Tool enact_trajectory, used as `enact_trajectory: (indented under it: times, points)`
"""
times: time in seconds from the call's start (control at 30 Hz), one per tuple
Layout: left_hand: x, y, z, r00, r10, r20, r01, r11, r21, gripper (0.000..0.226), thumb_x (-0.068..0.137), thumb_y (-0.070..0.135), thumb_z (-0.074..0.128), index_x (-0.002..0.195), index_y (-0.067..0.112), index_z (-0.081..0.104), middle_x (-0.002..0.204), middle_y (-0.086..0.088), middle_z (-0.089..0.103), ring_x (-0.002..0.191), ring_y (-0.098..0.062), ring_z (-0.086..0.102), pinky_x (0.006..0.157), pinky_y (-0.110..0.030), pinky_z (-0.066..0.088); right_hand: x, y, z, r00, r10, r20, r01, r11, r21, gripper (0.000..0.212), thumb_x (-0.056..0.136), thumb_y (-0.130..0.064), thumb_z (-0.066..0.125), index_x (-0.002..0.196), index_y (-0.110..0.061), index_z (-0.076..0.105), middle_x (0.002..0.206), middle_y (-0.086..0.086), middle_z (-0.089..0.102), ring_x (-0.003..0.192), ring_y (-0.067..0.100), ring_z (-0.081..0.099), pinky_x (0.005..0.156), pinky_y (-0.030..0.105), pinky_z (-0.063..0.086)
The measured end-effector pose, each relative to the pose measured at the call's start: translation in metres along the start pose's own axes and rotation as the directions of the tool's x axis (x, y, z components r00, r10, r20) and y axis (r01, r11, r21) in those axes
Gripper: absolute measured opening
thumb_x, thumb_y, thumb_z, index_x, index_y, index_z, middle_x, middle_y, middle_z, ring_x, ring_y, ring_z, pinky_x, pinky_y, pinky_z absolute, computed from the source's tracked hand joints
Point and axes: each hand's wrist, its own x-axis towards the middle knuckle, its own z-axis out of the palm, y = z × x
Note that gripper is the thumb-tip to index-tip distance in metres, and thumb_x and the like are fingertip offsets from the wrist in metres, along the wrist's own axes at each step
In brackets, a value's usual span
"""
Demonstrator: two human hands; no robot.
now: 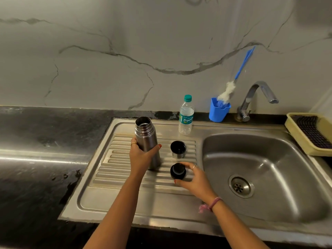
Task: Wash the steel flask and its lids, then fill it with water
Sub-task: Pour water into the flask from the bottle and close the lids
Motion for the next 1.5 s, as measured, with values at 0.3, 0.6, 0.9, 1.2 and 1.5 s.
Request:
enact_trajectory:
  times: [0.3,0.6,0.9,1.2,1.5]
  points:
    - [-0.007,0.005,-0.002,0.999,0.01,-0.042,-0.01,1.0,0.005,0.066,0.063,0.017,0.092,0.118,0.017,0.056,0.111,-0.002,0.066,0.103,-0.021,0.063,0.091,-0.038,0.055,-0.017,0.013,-0.062,0.978,0.117,-0.173,-0.066,0.959,0.275,0.059,0.069,-0.004,0.083,0.115,-0.02,0.05,0.113,-0.003,0.063,0.104,0.006,0.063,0.08,0.013,0.051]
    - [-0.053,0.047,0.012,0.989,0.105,0.105,-0.105,0.994,-0.012,0.057,0.061,0.012,0.091,0.103,0.032,0.059,0.101,0.011,0.068,0.091,-0.004,0.064,0.073,-0.017,0.05,-0.026,0.017,-0.136,0.939,0.147,-0.311,-0.039,0.944,0.328,0.057,0.07,-0.006,0.083,0.114,-0.019,0.049,0.117,0.002,0.06,0.103,0.011,0.063,0.078,0.018,0.054]
    - [-0.093,0.067,0.075,0.965,0.113,0.236,-0.109,0.994,-0.032,0.056,0.058,0.011,0.094,0.099,0.03,0.062,0.095,0.01,0.071,0.081,0.004,0.065,0.068,-0.014,0.053,-0.035,-0.007,-0.208,0.948,0.041,-0.315,0.028,0.977,0.212,0.053,0.071,-0.011,0.083,0.115,-0.022,0.054,0.11,-0.004,0.066,0.101,0.007,0.066,0.081,0.021,0.055]
    - [-0.122,0.075,0.129,0.931,0.139,0.338,-0.123,0.99,-0.07,0.059,0.057,0.01,0.094,0.107,0.024,0.066,0.095,0.011,0.074,0.09,-0.005,0.069,0.074,-0.016,0.053,-0.041,-0.03,-0.277,0.957,-0.195,-0.216,0.122,0.942,-0.312,0.064,0.073,-0.015,0.081,0.132,-0.02,0.056,0.117,-0.002,0.052,0.108,0.012,0.054,0.096,0.023,0.046]
    - [-0.138,0.082,0.163,0.916,0.167,0.366,-0.159,0.986,-0.051,0.062,0.058,0.016,0.095,0.11,0.029,0.063,0.101,0.011,0.072,0.094,-0.004,0.068,0.077,-0.017,0.054,-0.044,-0.025,-0.305,0.975,-0.105,-0.196,0.086,0.991,-0.104,0.067,0.067,-0.036,0.083,0.129,-0.029,0.057,0.12,-0.001,0.065,0.104,0.01,0.066,0.093,0.04,0.054]
